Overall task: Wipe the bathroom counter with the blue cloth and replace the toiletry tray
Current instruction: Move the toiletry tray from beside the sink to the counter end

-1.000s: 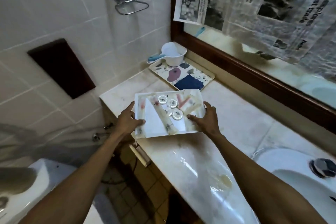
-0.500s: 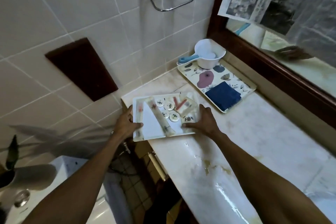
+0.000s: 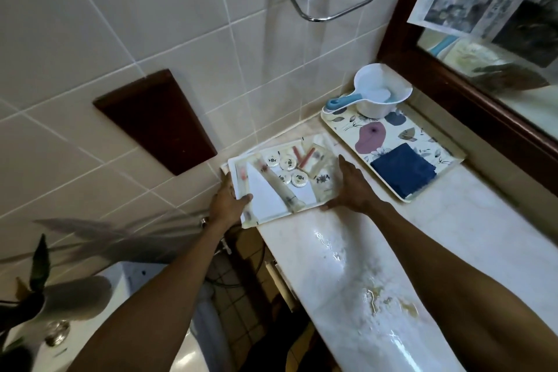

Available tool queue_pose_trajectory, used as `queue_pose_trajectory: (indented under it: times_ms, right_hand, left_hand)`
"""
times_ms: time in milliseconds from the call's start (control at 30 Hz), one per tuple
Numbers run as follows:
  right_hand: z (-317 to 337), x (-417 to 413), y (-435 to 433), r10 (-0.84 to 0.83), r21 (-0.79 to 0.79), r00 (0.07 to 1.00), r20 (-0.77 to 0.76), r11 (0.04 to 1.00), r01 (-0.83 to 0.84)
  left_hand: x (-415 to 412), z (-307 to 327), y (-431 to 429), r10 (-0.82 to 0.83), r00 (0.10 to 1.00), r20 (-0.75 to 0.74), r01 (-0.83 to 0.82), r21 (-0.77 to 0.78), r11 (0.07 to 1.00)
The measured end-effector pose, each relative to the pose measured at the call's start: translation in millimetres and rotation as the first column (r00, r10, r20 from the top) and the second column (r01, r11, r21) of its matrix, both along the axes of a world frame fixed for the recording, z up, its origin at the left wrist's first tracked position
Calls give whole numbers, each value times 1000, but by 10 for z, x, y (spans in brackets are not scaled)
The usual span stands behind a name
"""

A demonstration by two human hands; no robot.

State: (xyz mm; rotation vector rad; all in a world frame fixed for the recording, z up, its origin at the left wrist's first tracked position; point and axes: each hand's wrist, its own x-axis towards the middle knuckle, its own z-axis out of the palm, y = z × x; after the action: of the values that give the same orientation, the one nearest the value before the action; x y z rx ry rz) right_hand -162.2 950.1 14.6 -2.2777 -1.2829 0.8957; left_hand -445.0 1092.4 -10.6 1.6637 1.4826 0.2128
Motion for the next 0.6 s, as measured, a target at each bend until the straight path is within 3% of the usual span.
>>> queue_pose_trajectory:
  times_ms: [300, 500, 600]
  right_hand:
    - [-105, 148, 144, -127, 125, 992, 23, 984, 124]
    - [-152, 233, 132, -215, 179, 976, -32, 959, 218]
    - [-81, 236, 189, -261, 192, 964, 42, 949, 249]
  left_hand:
    - [61, -87, 171, -55, 998, -33, 51, -96, 994]
    - [121, -59, 168, 6, 1000, -7, -7, -135, 991]
    - [162, -19, 174, 42, 998, 38, -34, -187, 982]
